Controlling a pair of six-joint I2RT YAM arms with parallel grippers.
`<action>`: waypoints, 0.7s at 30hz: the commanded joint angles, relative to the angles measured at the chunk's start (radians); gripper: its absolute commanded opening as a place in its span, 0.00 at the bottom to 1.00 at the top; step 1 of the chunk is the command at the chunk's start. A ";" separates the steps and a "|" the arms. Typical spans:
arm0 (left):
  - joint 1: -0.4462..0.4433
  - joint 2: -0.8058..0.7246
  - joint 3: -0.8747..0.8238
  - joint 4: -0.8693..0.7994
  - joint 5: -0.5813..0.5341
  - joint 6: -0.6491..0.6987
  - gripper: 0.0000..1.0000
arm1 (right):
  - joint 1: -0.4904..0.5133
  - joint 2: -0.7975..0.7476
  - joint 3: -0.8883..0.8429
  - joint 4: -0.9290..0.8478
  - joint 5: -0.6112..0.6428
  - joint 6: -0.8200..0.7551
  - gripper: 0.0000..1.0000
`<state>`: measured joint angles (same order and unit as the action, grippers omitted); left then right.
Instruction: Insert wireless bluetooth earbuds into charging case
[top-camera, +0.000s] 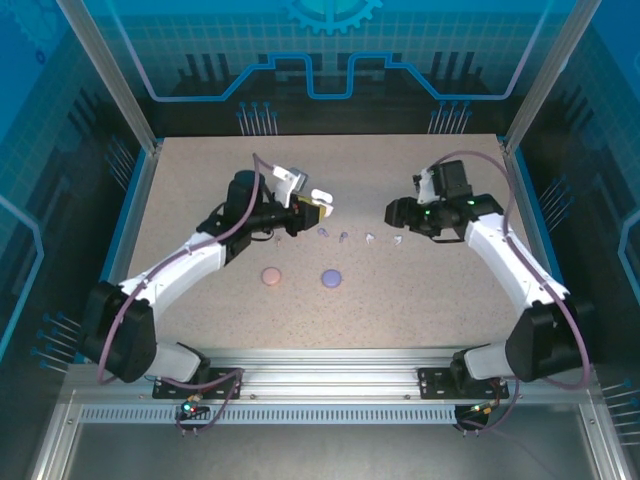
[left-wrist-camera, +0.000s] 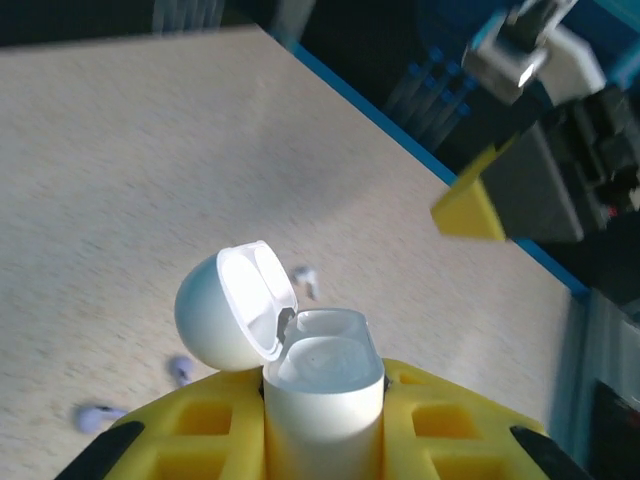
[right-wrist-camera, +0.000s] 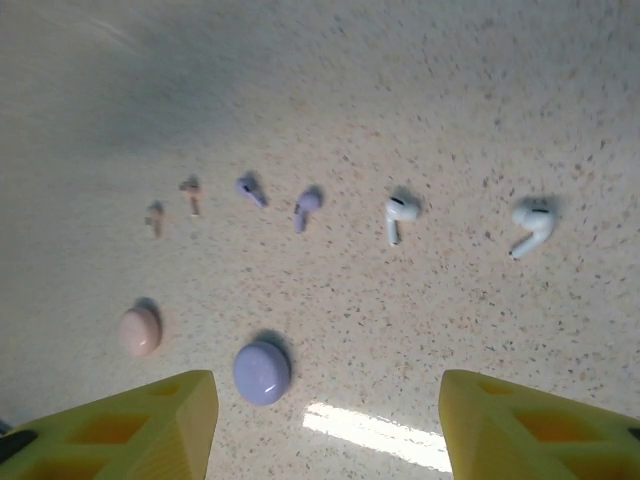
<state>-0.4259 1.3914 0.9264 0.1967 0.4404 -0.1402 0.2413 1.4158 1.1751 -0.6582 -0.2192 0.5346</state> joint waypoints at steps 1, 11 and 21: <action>-0.040 -0.045 -0.084 0.408 -0.227 0.043 0.00 | 0.068 0.082 0.032 -0.036 0.142 0.133 0.60; -0.121 -0.013 -0.138 0.723 -0.493 0.141 0.00 | 0.185 0.303 0.178 -0.102 0.339 0.324 0.59; -0.132 0.019 -0.084 0.852 -0.642 0.211 0.00 | 0.219 0.460 0.310 -0.175 0.429 0.477 0.59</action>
<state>-0.5529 1.3865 0.7921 0.9493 -0.1284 0.0273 0.4343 1.8328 1.4326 -0.7677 0.1535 0.9379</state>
